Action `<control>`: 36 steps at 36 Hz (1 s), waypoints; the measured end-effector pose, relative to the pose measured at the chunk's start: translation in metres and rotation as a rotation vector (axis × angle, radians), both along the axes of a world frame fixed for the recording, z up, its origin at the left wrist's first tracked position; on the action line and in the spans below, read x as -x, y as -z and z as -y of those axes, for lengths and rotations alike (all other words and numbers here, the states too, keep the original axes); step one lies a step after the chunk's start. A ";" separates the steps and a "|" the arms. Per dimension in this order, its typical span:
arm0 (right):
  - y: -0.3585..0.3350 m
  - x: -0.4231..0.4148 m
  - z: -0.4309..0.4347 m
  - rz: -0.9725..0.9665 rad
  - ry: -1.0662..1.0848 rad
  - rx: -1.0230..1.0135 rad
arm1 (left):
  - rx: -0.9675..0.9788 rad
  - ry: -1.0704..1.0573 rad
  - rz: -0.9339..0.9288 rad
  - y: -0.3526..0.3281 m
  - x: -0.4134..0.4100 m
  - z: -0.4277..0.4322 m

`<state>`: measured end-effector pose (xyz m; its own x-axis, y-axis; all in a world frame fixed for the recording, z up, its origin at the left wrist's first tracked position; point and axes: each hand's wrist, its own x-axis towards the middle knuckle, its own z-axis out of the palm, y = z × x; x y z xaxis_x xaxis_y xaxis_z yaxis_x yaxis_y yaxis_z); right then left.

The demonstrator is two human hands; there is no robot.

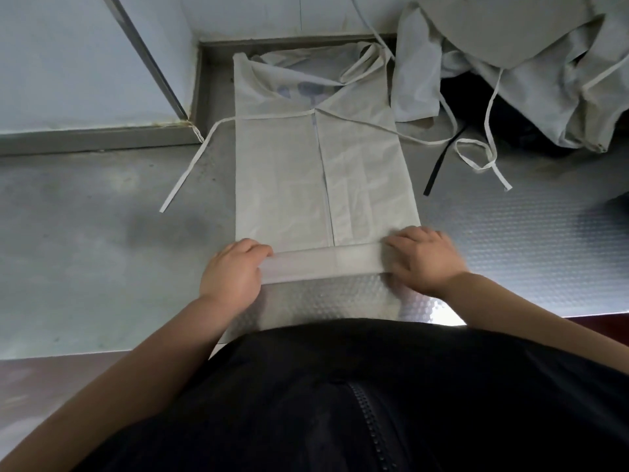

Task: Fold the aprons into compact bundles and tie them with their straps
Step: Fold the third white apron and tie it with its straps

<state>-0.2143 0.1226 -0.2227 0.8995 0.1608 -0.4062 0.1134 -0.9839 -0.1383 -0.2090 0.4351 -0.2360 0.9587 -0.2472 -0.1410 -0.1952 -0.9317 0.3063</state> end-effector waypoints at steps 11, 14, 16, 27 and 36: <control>0.002 0.009 0.017 0.009 -0.065 0.075 | 0.098 -0.043 -0.134 0.003 0.013 -0.016; -0.001 0.005 0.015 0.007 -0.005 0.014 | 0.173 -0.119 -0.155 0.000 0.009 -0.016; -0.004 -0.002 0.016 -0.034 0.052 -0.070 | 0.221 -0.141 -0.161 -0.004 0.004 -0.015; 0.000 -0.031 0.031 -0.063 0.512 -0.437 | 0.336 -0.524 -0.252 -0.014 -0.029 -0.006; 0.005 -0.048 0.010 0.115 0.312 -0.065 | 0.123 -0.526 -0.073 -0.002 -0.033 0.004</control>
<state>-0.1660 0.1123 -0.2277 0.9487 -0.1069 -0.2974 -0.1729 -0.9633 -0.2053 -0.1760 0.4309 -0.2336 0.9462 0.2445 -0.2118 0.3136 -0.8542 0.4148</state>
